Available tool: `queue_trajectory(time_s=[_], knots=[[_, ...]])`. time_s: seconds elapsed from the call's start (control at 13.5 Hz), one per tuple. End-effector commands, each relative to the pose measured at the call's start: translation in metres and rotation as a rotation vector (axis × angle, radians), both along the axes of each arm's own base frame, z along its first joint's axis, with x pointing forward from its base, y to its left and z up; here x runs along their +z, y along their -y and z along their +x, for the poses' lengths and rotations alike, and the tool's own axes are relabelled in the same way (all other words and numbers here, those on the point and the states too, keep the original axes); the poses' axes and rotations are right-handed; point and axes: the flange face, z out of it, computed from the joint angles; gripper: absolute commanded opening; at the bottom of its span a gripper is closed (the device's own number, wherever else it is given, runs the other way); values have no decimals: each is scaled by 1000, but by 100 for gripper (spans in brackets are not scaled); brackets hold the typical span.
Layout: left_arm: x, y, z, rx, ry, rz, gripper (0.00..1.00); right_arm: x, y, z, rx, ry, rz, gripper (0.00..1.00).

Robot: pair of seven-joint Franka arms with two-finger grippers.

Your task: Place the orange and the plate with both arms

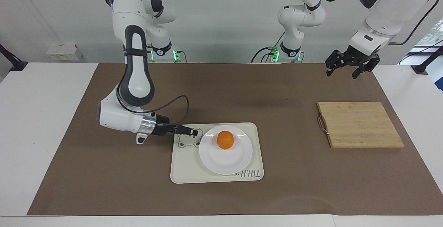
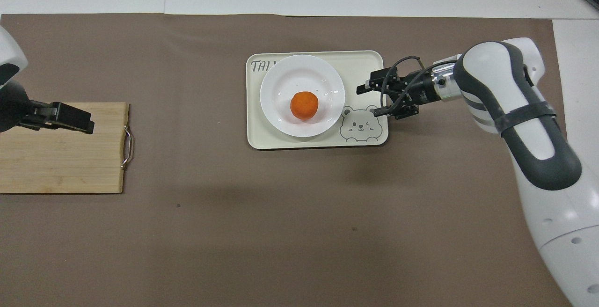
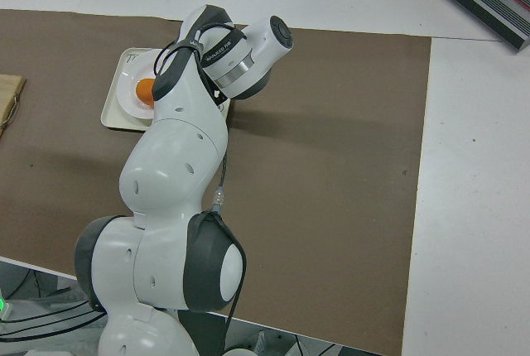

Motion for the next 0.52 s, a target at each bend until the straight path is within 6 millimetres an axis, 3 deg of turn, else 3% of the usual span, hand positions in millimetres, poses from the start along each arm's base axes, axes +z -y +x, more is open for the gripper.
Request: queue_trajectory(time_s=[0.0, 0.45], knots=[[5, -3, 2, 2, -5, 20, 100, 33, 26, -10, 51, 35, -92, 100], [4, -3, 2, 1, -7, 20, 100, 122, 45, -31, 190, 176, -414, 100]])
